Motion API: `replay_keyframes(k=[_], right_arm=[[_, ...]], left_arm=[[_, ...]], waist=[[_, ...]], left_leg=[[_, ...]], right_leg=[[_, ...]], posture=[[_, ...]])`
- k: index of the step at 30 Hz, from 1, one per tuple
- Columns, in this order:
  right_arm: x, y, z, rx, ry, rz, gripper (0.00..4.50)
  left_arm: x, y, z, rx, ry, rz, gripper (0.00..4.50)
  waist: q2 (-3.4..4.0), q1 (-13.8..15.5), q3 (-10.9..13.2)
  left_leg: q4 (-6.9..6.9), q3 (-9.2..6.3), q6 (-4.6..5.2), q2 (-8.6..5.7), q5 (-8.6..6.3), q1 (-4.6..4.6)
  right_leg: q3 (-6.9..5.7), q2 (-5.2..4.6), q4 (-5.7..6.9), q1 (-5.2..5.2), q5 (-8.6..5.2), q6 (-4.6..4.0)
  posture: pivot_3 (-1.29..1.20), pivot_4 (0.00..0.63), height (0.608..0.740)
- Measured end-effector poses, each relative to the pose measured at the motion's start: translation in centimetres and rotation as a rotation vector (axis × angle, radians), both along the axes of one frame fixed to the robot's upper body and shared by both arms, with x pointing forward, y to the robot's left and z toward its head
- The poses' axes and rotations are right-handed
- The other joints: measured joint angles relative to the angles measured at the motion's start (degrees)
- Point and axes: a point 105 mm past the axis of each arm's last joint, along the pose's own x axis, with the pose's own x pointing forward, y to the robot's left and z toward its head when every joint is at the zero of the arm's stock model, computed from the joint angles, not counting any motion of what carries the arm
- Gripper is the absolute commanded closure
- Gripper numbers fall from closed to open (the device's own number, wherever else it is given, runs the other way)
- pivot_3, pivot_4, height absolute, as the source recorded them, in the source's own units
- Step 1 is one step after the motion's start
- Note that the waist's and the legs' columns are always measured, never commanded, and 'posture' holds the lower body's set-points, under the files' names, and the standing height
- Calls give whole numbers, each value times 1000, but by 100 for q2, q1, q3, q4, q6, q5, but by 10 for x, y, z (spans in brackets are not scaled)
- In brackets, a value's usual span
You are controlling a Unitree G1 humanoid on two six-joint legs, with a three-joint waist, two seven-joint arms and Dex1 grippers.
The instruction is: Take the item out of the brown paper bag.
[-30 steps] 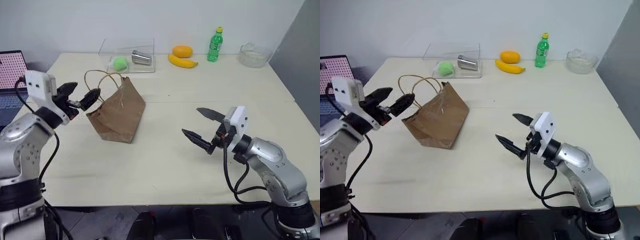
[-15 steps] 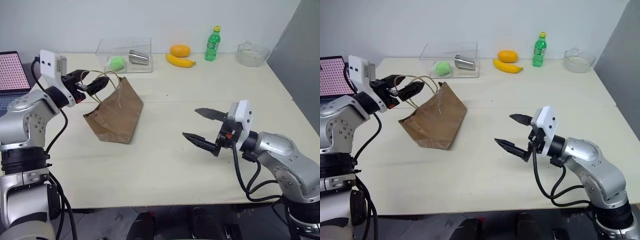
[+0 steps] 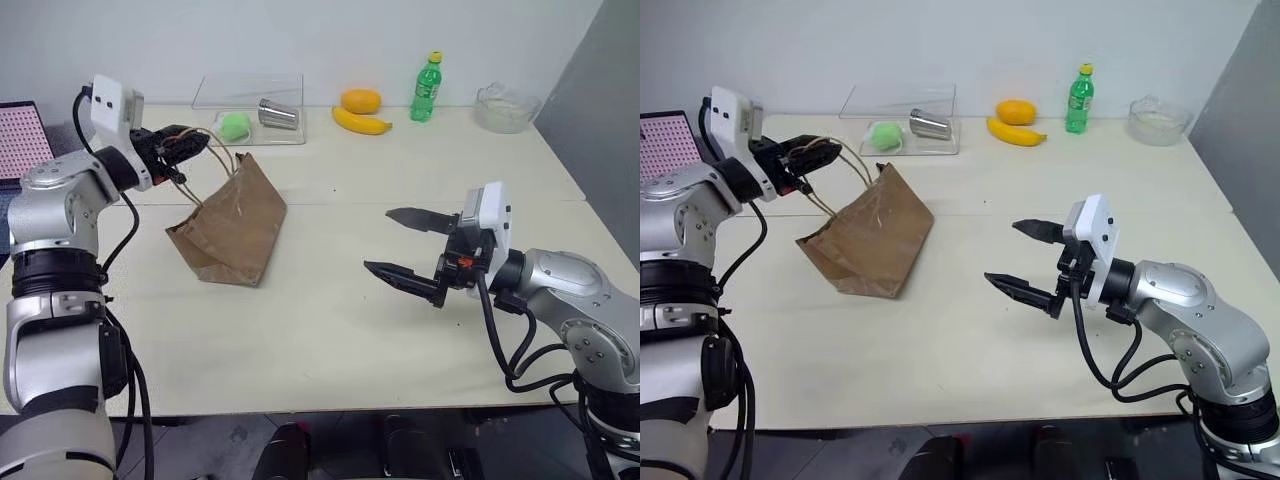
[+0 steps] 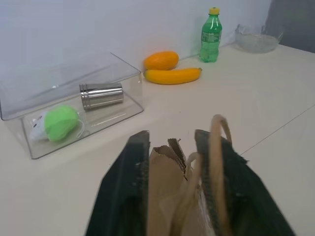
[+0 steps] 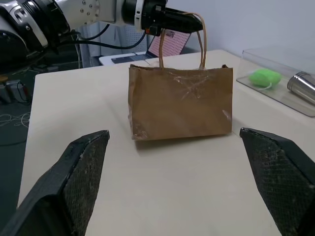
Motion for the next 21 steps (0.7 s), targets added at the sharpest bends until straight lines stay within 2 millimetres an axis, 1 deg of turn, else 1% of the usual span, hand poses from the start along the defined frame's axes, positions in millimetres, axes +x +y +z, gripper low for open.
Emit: replay_keyframes(k=[1,4,9,13,15,17,19,21], right_arm=[[0,0,0,0,3,0,0],[1,-1,0,0,8,-7,0],[2,-5,2,2,14,-26,0],[2,-7,3,6,20,-34,0],[2,-8,3,8,26,-40,0],[2,-9,5,15,28,-46,0],[0,-9,6,19,31,-41,0],[-1,-10,8,22,28,-45,0]], left_arm=[[1,0,-2,11,6,-8,4486],[4,-2,-3,61,29,-52,4486],[6,-2,7,153,31,-104,4486],[8,-2,9,231,36,-121,4486],[9,-3,14,269,25,-121,4486],[12,-10,22,312,0,-133,4486],[14,-22,32,362,-41,-157,4486],[17,-34,42,380,-82,-182,4486]], waist=[[0,-1,0],[-2,-3,1],[-4,-15,3],[-7,-43,4],[-12,-47,7],[-18,-35,11],[-22,-29,13],[-23,-36,13]], left_leg=[[0,1,0,0,0,0],[1,0,0,-2,0,-2],[0,0,1,-2,0,-7],[1,-1,1,-2,0,-10],[2,-1,1,-2,0,-12],[5,-5,1,-3,1,-23],[17,-8,1,-5,1,-52],[46,-8,1,-8,1,-104]], right_leg=[[0,0,0,0,0,0],[-1,0,1,0,0,0],[-1,0,0,-5,-1,1],[-2,1,3,-7,-1,1],[-2,1,6,-12,-1,2],[-4,1,8,-20,-1,2],[-6,0,11,-39,0,3],[-5,0,35,-93,1,2]], posture=[[0,150,740],[0,150,740],[0,150,740],[0,150,740],[0,150,740],[0,150,740],[0,150,740],[0,150,740]])
